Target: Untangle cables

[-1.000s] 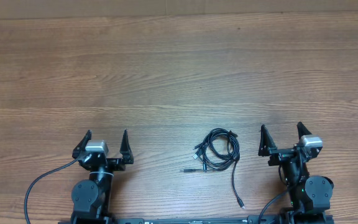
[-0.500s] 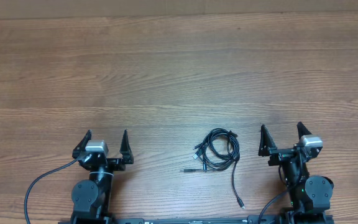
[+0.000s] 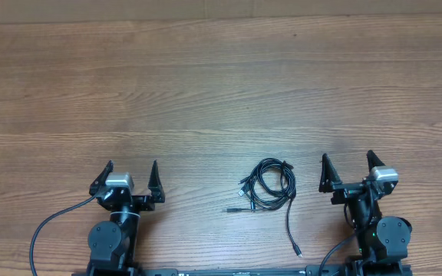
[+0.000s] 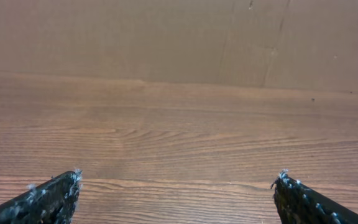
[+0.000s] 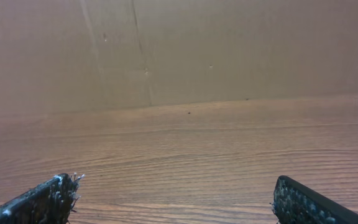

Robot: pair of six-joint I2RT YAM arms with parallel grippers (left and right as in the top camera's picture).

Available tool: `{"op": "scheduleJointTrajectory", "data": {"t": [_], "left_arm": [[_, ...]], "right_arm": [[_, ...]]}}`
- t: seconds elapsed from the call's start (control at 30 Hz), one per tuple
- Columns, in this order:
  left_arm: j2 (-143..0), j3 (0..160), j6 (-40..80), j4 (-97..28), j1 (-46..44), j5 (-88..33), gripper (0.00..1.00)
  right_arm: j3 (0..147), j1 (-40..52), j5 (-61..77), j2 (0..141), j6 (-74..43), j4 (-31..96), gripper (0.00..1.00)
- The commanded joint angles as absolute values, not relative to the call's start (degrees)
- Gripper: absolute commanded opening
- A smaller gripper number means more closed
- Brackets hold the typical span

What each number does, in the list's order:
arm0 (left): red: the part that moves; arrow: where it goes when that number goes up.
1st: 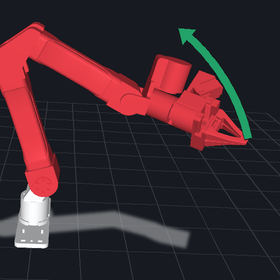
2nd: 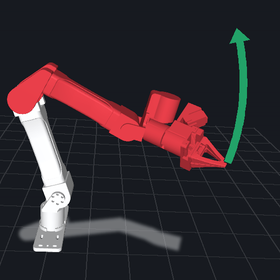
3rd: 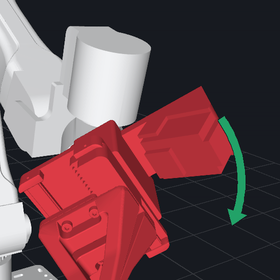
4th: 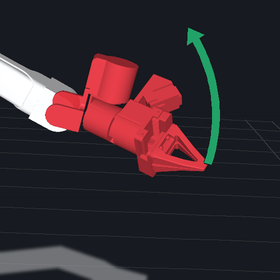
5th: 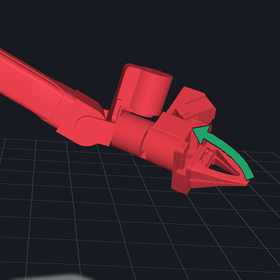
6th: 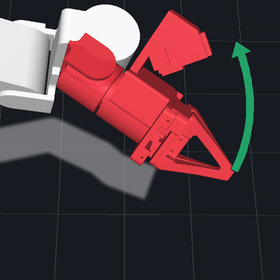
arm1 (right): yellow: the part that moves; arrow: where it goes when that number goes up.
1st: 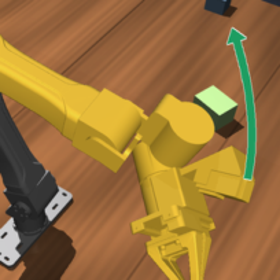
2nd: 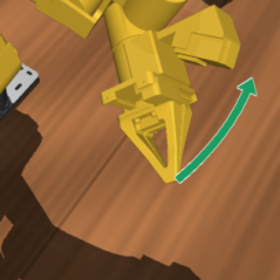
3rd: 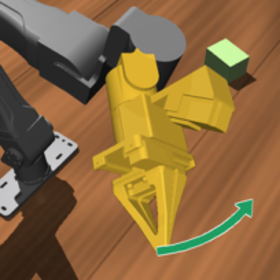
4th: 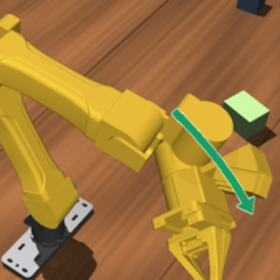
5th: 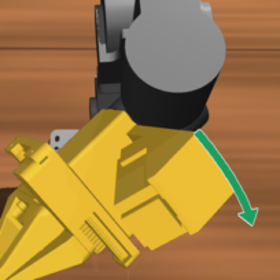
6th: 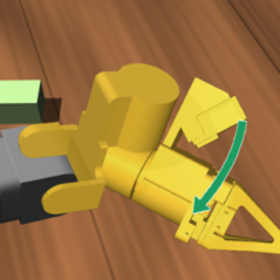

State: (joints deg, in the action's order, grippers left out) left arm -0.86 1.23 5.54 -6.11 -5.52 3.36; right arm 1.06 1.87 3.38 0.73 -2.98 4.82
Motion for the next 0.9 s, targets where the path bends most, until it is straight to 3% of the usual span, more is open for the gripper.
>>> {"op": "scheduleJointTrajectory", "data": {"t": [0.0,0.87], "left_arm": [[-0.4,3.1,4.7,-7.7,-5.2,3.1,1.00],[-0.4,8.6,4.7,-15.9,-5.2,1.7,1.00]], "right_arm": [[0.5,1.8,2.6,0.2,-2.9,4.7,1.00],[0.5,1.8,2.6,0.2,-2.9,4.7,1.00]]}}
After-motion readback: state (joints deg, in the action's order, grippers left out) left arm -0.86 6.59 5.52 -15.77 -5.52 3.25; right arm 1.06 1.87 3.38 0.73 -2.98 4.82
